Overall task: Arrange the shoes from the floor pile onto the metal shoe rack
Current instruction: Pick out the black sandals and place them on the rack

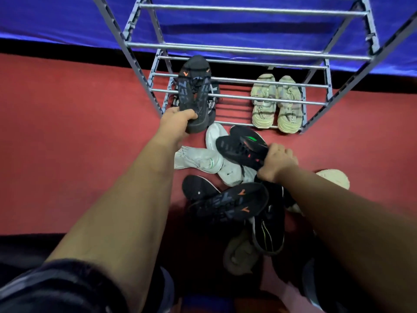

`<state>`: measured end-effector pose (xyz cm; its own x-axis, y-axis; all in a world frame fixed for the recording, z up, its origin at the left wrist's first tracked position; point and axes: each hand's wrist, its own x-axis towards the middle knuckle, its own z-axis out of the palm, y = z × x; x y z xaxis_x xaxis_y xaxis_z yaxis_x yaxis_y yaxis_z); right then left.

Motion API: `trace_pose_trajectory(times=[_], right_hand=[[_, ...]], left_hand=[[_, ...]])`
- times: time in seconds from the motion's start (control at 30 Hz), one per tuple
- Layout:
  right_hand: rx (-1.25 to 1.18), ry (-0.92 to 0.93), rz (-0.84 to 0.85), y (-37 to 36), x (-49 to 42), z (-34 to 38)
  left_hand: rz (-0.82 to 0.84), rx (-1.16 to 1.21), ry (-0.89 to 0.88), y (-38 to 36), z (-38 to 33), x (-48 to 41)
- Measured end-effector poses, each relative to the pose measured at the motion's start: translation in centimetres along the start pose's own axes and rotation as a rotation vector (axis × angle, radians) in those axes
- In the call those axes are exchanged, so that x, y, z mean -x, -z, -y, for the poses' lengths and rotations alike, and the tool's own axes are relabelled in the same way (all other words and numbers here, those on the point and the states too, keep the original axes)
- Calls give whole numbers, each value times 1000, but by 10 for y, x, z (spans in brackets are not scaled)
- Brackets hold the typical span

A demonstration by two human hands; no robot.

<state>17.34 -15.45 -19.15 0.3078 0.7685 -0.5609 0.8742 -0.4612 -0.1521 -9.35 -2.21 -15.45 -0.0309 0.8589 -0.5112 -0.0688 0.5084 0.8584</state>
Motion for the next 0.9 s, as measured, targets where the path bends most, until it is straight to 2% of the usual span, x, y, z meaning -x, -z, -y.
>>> trace_pose_trajectory(times=[0.1,0.17,0.23,0.3,0.37,0.43,0.53,0.6,0.67,0.77,0.8,0.83,0.9], right_hand=[[65,12,-56,-6,8,0],[97,182,-168,1,14,8],[150,382,-152,10,22,22],[244,459,92,18,32,40],[395,373,398,18,42,54],[502,313,516,13,50,59],[542,379,418,13,50,57],[396,371,367,22,43,53],[99,337,245,33,34,51],[-499,226,-164,45,24,56],[-608,187,-273,47,21,59],[-632,169,-341,48,18,64],[-506,146,-366,42,14,74]], left_hand=[[68,45,60,11,2,5],[149,31,87,18,8,10],[178,51,84,22,12,14],[182,64,66,24,14,15],[188,69,60,23,15,16],[188,79,60,24,16,18],[171,83,72,25,16,19],[160,86,80,26,16,17],[146,91,87,26,16,14],[129,89,104,28,18,13],[132,89,110,28,19,13],[133,89,111,28,20,12],[117,87,112,27,22,11]])
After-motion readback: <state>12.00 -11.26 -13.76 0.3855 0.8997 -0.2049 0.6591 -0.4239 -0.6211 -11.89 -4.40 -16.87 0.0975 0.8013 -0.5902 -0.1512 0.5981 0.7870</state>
